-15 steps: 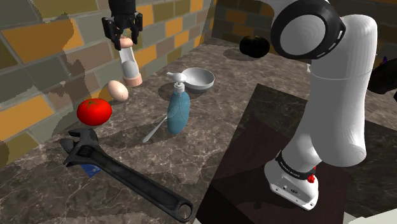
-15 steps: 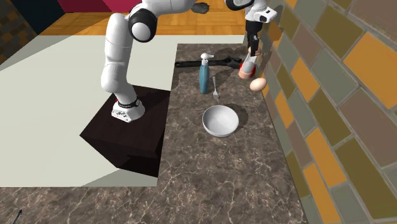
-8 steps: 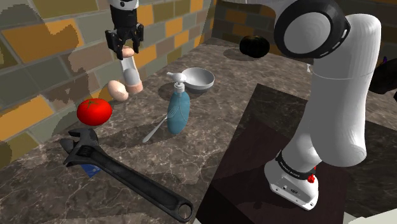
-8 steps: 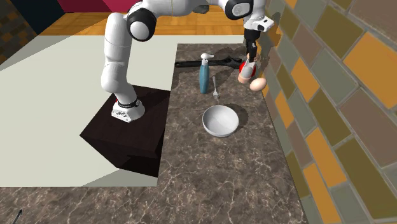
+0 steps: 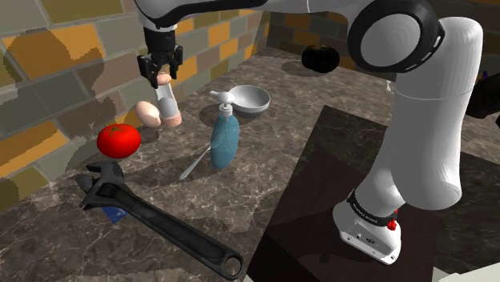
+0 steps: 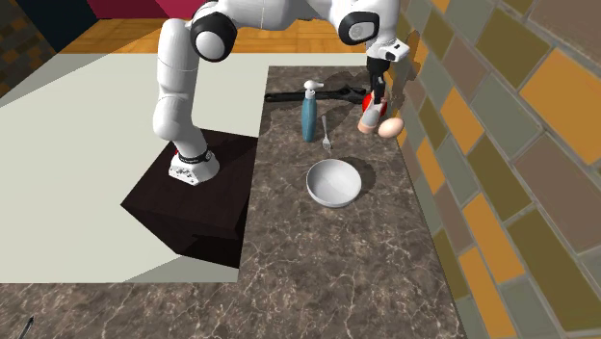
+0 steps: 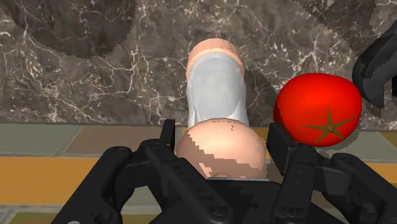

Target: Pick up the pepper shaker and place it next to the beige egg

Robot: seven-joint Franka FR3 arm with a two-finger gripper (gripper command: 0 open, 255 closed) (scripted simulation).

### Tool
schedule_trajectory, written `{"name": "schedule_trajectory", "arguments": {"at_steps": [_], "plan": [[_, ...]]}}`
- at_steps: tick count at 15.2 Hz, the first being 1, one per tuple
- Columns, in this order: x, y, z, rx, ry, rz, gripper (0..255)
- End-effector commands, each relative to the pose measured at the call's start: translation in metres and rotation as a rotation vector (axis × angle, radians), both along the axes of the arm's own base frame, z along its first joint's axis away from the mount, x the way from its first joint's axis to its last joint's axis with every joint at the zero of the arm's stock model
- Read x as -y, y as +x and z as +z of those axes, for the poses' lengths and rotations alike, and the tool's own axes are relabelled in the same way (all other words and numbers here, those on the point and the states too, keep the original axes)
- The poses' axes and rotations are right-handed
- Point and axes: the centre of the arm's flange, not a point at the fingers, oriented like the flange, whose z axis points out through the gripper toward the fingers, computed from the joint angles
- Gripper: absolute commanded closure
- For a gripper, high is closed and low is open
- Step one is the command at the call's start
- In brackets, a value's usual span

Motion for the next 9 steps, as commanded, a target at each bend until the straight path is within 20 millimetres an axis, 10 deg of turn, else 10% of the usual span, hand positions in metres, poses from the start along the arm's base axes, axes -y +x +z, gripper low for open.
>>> {"name": "schedule_trajectory", "arguments": {"at_steps": [1,9], "plan": [[0.0,0.0,-0.012,0.001,0.0,0.0,255],[0.0,0.0,-0.044,0.001,0.0,0.0,255]]}}
